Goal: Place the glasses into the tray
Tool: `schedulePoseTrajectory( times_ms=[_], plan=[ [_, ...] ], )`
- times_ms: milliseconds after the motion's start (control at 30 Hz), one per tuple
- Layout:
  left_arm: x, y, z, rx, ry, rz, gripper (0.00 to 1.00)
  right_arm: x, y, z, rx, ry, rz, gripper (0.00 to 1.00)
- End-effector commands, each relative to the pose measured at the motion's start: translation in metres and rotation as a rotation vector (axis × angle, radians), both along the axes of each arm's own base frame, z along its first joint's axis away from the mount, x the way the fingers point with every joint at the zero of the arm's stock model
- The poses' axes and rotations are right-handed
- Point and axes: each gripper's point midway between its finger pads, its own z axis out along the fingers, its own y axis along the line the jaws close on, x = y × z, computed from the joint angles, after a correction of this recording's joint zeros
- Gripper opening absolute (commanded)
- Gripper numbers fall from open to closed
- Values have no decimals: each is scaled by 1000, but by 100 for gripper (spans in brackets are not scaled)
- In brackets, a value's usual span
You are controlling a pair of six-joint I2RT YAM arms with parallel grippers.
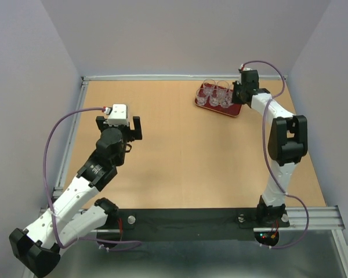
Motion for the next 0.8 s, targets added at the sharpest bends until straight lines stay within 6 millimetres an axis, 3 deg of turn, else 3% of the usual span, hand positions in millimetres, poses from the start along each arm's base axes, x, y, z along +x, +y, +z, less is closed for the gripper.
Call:
schedulePoseTrajectory(
  times_ms=[0,333,500,767],
  plan=[
    [0,12,16,-1,-60,50,98,33,-9,29,6,-116,-64,1],
    [1,11,15,1,-57,50,98,50,-24,17,-4,-111,-118,4],
    [1,11,13,6,-52,49,98,58,-23,10,4,-106,-114,7],
    [2,9,12,7,-48,43,98,66,-18,1,25,-98,-98,24]
  ],
)
